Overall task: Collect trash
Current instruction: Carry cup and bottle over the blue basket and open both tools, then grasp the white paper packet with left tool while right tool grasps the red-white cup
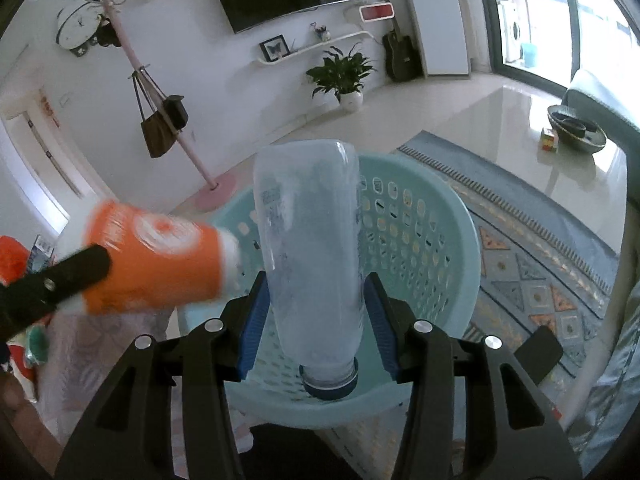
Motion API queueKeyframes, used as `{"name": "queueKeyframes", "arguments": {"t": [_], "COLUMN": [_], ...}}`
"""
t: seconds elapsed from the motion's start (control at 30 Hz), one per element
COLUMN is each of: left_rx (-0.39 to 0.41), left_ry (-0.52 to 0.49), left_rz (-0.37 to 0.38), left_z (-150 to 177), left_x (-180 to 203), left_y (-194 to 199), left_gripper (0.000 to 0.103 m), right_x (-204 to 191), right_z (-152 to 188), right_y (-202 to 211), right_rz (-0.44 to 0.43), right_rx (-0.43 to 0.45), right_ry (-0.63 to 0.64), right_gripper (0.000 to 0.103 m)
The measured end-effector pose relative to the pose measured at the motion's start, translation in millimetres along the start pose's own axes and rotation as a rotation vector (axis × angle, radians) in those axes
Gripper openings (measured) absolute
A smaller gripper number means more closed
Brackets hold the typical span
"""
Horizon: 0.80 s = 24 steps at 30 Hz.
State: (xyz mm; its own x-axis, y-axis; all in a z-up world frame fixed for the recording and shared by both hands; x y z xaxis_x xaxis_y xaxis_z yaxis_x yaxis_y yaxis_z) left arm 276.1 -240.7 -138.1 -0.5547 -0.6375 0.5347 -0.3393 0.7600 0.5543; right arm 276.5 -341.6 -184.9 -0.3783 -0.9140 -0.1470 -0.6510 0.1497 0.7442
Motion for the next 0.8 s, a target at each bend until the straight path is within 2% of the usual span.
{"name": "queueKeyframes", "arguments": {"t": [0.03, 0.07, 0.27, 0.53, 0.7, 0.8], "left_rx": [0.001, 0.012, 0.055, 0.119, 0.177, 0.223], "left_ry": [0.007, 0.008, -0.022, -0.051, -0.061, -0.075], "left_rz": [0.004, 0.001, 0.000, 0.011, 0.014, -0.016], "left_z": [0.5, 0.0, -3.5, 2.3, 2.9, 3.4], "left_x": [-0.8, -1.4, 8.3, 26.5, 35.0, 36.9], "left_y": [1.7, 4.8, 27.4, 69.4, 106.4, 135.7], "left_gripper": [0.022, 0.028, 0.044, 0.050, 0.050, 0.055], "right_x": [0.8, 0.5, 5.4, -3.3, -30.0, -49.7], "right_z": [-1.0, -3.2, -12.5, -13.3, -16.7, -17.5], "right_y": [0.6, 4.3, 23.4, 46.5, 76.2, 96.9], "right_rz": [-0.002, -0.008, -0.012, -0.019, -0.038, -0.062], "right_rx": [0.002, 0.014, 0.054, 0.080, 0.130, 0.164], "right_ry": [0.003, 0.003, -0.009, 0.008, 0.056, 0.089], "right_gripper": [0.046, 0.046, 0.046, 0.046, 0.046, 0.046]}}
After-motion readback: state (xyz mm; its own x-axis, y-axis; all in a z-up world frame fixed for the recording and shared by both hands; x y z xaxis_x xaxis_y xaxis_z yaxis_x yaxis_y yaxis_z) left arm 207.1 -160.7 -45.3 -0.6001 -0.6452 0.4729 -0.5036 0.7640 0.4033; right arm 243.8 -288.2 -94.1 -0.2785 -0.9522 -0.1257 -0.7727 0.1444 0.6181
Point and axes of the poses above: each gripper's, at about its wrist camera, not at the fingertips, and y roughly against the way its jaws point, x to its right, z to its underside, the point moved 8 cm from there along -y, roughly the way its jaws point, and after that the axes turned 14 degrees about z, right-handed, at the moved point
